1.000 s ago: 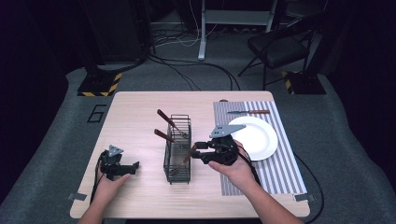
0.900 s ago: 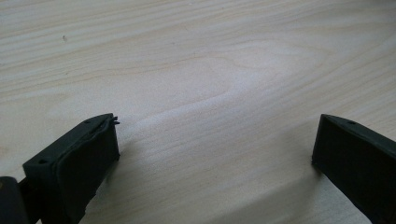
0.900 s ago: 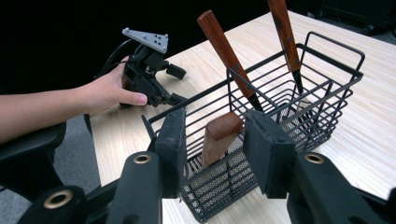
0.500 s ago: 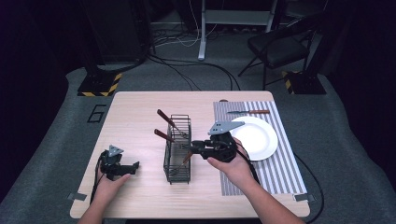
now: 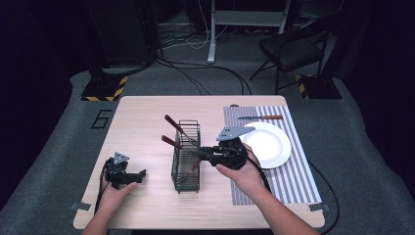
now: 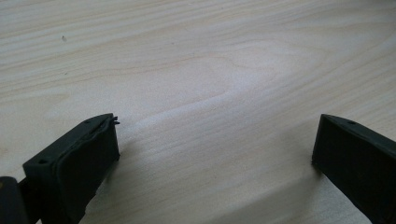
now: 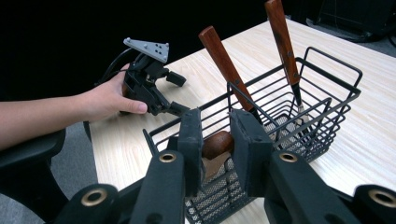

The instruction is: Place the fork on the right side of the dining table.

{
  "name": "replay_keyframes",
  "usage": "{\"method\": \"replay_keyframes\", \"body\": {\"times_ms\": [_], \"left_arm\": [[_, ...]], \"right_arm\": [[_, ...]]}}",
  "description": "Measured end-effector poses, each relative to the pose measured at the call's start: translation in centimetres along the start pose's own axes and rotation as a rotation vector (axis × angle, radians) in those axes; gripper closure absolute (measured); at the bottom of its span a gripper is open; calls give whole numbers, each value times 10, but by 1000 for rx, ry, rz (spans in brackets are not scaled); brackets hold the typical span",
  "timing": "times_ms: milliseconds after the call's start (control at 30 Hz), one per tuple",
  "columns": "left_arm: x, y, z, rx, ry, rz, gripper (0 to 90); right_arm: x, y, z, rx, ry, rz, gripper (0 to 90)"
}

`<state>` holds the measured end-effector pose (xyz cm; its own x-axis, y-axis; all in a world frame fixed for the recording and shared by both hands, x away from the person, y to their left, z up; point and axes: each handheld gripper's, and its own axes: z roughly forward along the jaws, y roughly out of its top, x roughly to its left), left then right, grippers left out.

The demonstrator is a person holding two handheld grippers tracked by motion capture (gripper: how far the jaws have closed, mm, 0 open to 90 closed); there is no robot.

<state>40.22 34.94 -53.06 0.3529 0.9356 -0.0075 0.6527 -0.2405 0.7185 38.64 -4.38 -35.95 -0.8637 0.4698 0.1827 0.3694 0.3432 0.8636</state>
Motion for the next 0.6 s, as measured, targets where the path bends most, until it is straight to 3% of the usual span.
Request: {"method": "replay_keyframes", "body": {"times_ms": [600], "left_arm": [[0,0,0,0,-1,0,3]], "right_arm": [[7,20,-3,-33,-15,-29,744]]}}
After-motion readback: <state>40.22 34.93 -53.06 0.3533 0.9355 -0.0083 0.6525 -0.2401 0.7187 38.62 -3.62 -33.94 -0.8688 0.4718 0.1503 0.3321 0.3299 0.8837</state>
